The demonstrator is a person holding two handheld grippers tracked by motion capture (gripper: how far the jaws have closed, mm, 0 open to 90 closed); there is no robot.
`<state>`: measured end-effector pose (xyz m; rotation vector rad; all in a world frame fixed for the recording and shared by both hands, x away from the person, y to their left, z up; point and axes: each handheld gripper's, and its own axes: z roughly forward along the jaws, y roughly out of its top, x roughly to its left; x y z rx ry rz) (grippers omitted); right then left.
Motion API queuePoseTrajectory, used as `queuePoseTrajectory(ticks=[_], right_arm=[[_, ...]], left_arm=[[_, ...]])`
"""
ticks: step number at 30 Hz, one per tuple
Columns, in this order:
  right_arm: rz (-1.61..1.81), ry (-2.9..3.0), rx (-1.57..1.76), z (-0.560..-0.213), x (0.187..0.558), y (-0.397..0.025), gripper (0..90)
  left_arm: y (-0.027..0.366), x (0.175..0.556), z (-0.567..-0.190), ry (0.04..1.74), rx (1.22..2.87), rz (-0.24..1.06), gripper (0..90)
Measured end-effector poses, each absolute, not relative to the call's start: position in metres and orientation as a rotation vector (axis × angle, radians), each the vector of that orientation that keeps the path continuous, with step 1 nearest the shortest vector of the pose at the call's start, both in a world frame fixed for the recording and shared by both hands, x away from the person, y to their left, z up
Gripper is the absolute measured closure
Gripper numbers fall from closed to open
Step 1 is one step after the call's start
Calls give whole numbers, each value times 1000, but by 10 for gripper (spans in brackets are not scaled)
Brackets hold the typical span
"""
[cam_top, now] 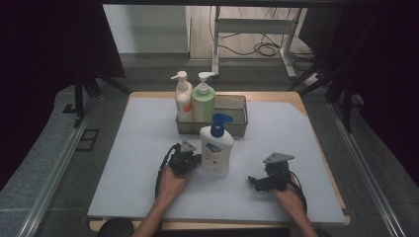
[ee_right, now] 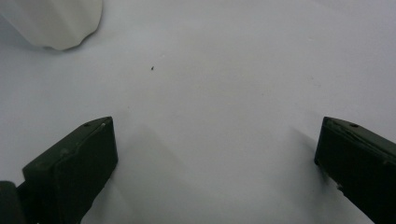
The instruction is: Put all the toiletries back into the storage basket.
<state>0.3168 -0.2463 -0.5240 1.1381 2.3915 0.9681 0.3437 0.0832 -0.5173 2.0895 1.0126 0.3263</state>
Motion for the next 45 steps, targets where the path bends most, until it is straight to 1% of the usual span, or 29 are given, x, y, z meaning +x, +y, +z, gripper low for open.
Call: queuePoseTrajectory(ticks=[13,18,29,32,38,45], right_arm=[[968,2390,1138,-524,317,-246,0],[968,2391,1139,-524,317,-246,0],[967,2395,1143,-524,317,-246,0],[968,2395,1141,-524,317,-246,0],[970,2405,1134,-523,317,-247,1],[991,2422,1103,-518,315,-249,86]], left_arm=[[56,333,-517,925,2136,303,883],[56,334,-518,923,2141,292,866],[60,331,-515,905,2184,318,826],[63,329,-513,913,2185,317,801],[66,325,-510,913,2189,328,718],[66,317,-510,917,2199,359,593]])
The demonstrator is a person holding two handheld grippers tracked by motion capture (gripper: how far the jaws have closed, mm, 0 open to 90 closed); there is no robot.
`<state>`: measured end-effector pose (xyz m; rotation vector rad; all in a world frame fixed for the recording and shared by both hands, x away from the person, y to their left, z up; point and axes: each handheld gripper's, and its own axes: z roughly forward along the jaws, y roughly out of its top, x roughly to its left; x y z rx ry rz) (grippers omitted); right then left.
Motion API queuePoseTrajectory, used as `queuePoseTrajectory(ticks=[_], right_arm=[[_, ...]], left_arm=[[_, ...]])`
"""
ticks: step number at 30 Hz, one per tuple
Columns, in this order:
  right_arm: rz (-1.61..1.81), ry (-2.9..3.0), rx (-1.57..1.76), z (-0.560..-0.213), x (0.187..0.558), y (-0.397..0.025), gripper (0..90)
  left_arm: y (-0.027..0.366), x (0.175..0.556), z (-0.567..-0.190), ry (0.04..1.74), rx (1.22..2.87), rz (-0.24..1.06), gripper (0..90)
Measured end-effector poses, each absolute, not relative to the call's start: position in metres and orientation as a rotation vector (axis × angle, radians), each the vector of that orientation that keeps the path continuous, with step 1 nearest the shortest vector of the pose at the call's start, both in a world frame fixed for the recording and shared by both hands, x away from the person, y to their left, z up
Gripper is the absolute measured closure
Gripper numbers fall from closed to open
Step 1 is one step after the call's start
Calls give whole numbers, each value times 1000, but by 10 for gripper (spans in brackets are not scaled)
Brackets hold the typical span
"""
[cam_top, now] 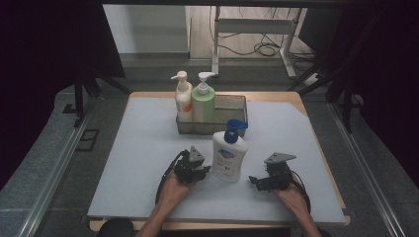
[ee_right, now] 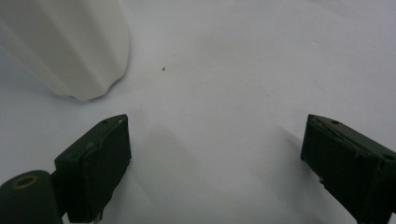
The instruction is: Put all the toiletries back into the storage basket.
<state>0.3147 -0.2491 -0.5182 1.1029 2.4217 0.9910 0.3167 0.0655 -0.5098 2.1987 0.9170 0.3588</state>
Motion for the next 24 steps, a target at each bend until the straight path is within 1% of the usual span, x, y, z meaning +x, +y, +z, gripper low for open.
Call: queuePoseTrajectory(ticks=[6,9,18,24], right_arm=[[982,2442,1056,-511,311,-245,95],[981,2453,1033,-508,310,-244,96],[1064,2458,955,-496,305,-240,104],[1075,2477,928,-490,304,-236,40]], left_arm=[[72,311,-509,943,2191,356,496],[76,307,-510,961,2187,358,418],[88,294,-516,1007,2204,329,267],[92,287,-519,1030,2195,335,183]])
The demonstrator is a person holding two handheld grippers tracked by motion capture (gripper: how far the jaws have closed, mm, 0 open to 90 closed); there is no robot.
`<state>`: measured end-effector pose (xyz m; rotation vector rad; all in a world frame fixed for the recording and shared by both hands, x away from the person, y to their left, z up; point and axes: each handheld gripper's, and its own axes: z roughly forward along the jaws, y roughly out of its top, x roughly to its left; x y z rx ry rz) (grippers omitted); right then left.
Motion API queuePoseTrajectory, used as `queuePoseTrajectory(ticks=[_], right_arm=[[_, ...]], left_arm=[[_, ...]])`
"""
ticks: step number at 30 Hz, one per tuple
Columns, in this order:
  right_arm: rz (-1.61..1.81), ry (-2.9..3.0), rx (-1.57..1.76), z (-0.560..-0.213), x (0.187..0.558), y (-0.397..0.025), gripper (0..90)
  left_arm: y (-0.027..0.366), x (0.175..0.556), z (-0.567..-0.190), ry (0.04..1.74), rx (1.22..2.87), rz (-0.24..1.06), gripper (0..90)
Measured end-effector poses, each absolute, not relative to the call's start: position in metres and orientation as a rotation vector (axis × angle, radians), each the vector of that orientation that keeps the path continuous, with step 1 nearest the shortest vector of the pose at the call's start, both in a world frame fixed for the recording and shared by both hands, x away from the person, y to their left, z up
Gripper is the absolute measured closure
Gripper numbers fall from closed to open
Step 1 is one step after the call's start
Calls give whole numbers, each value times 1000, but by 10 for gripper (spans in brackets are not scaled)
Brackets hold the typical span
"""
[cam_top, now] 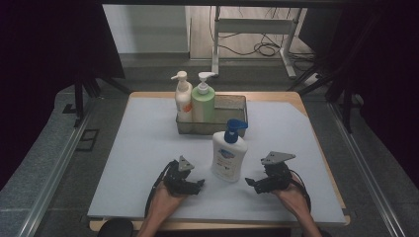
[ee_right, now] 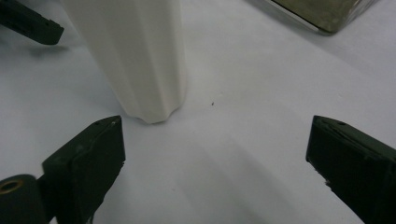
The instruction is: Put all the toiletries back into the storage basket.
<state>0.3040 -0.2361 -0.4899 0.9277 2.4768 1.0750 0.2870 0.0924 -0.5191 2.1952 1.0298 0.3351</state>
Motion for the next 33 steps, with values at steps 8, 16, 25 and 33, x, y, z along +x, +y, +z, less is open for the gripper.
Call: queuePoseTrajectory(ticks=[8,16,25,33], right_arm=[[1121,2461,894,-479,303,-231,15],[1187,2483,869,-466,304,-223,0],[1258,2469,880,-450,307,-210,33],[1277,2461,821,-433,309,-195,104]], left_arm=[[98,276,-521,1048,2178,383,129],[98,265,-522,1018,2202,440,128],[100,268,-524,1048,2177,389,125],[101,268,-523,1045,2182,385,124]])
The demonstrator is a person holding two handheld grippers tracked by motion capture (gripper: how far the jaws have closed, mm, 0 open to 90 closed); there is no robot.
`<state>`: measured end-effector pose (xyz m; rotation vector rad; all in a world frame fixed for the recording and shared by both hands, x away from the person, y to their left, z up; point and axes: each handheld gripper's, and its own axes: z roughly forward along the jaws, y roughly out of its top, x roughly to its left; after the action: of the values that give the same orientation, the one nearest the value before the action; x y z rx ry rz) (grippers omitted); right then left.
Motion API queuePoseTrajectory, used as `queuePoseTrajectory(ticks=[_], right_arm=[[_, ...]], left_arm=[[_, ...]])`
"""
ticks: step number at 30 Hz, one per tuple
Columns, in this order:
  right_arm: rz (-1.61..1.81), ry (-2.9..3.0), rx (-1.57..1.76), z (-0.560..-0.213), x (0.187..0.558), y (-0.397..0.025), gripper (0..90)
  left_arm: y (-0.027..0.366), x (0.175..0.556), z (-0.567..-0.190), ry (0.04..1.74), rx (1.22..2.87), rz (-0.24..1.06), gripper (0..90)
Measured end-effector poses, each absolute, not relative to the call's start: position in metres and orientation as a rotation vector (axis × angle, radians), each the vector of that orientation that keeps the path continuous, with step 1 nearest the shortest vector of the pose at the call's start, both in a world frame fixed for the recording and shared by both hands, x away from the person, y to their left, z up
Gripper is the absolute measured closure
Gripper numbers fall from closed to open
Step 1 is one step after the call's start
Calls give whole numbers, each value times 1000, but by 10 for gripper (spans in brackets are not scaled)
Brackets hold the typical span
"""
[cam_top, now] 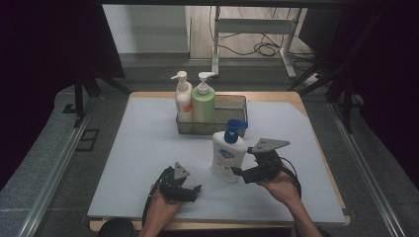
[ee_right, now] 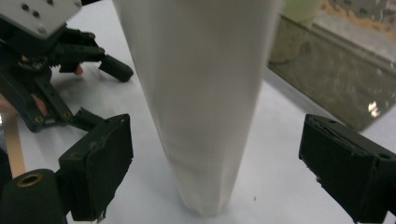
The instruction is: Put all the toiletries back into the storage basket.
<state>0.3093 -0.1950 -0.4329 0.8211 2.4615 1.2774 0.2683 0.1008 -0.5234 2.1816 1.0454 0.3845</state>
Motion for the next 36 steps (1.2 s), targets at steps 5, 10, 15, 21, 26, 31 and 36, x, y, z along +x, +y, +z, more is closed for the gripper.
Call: queuePoseTrajectory(ticks=[5,10,15,21,26,31,36], right_arm=[[1296,2457,784,-423,312,-186,126],[1316,2455,766,-416,317,-177,137],[1329,2460,754,-414,323,-173,164],[1339,2462,739,-414,327,-168,216],[1343,2472,718,-413,329,-165,306],[1326,2487,692,-412,327,-163,370],[1301,2486,712,-410,326,-161,376]], left_arm=[[101,268,-523,1046,2182,384,124],[101,268,-523,1046,2182,384,124],[101,268,-523,1046,2181,383,124],[101,268,-523,1046,2182,383,125],[101,268,-523,1047,2181,383,125],[101,268,-523,1047,2182,383,125],[101,268,-523,1047,2182,383,124]])
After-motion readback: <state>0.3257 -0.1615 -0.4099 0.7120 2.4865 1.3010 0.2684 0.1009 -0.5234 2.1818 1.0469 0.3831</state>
